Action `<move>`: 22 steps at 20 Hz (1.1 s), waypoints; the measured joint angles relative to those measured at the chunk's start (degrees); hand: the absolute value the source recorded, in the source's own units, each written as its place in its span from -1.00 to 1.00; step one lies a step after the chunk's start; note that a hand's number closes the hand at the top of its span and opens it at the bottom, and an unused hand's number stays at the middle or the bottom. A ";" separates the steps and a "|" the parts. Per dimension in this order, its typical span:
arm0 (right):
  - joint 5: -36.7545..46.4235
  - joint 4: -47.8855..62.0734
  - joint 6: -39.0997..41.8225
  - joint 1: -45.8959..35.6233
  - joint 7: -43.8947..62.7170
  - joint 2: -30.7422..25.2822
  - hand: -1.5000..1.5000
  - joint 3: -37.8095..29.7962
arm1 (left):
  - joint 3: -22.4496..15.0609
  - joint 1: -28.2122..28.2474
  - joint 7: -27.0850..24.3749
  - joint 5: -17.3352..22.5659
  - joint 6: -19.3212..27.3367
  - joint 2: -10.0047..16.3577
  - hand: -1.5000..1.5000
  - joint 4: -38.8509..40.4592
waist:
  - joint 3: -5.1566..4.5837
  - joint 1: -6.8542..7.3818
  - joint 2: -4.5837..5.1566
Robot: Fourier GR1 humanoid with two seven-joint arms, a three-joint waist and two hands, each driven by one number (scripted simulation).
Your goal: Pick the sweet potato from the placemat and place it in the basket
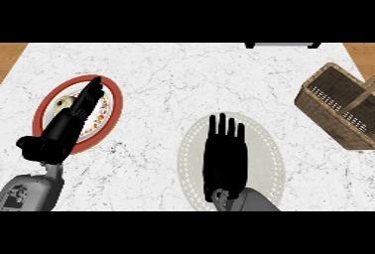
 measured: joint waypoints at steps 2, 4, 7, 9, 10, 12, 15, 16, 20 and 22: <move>0.80 0.24 -0.06 0.84 -0.24 0.03 -1.00 -0.12 | 0.37 -0.36 0.08 0.04 -0.10 -0.12 0.00 0.30 | 0.00 -0.07 0.01; 1.25 0.45 0.01 1.36 -0.16 0.01 -1.00 0.06 | 0.62 -0.10 -0.42 0.07 -0.36 -0.26 0.00 0.88 | -0.01 -0.05 0.02; 1.77 1.45 0.47 1.82 -0.61 0.02 -1.00 -0.39 | 0.49 0.17 -0.20 -0.08 -0.70 -0.39 0.00 0.07 | -0.01 0.06 0.02; 1.88 1.62 0.68 2.45 -0.52 0.01 -1.00 -0.03 | 0.48 0.13 -0.18 -0.40 -0.57 -0.70 0.00 0.19 | -0.01 0.05 0.01; 2.13 1.70 1.02 2.57 -0.98 0.03 -1.00 -0.80 | 0.89 0.24 -0.65 -0.33 -0.85 -0.47 0.00 0.49 | -0.01 0.01 0.03; 2.59 2.96 1.11 2.68 -1.32 0.07 -1.00 -1.15 | 0.69 0.17 -0.62 -0.66 -0.77 -0.90 0.00 0.38 | -0.01 0.05 0.05; 2.84 3.64 1.19 2.82 -1.31 0.08 -1.00 -1.50 | 0.56 1.29 0.09 -0.62 -1.05 -1.04 0.00 -1.25 | 0.00 0.25 0.01; 2.97 4.28 1.06 2.75 -1.41 0.11 -1.00 -1.74 | 0.55 1.49 -0.01 -0.91 -1.03 -1.04 0.00 -1.31 | 0.00 0.26 0.03; 4.11 6.42 0.55 3.64 -1.85 0.20 -1.00 -2.31 | 0.50 1.79 -0.02 -1.48 -0.76 -1.78 0.00 -1.32 | 0.00 0.19 0.08; 4.12 8.18 0.19 3.49 -1.99 0.23 -1.00 -2.80 | 0.76 2.00 -0.29 -1.48 -1.14 -1.67 0.00 -1.52 | 0.00 0.27 0.10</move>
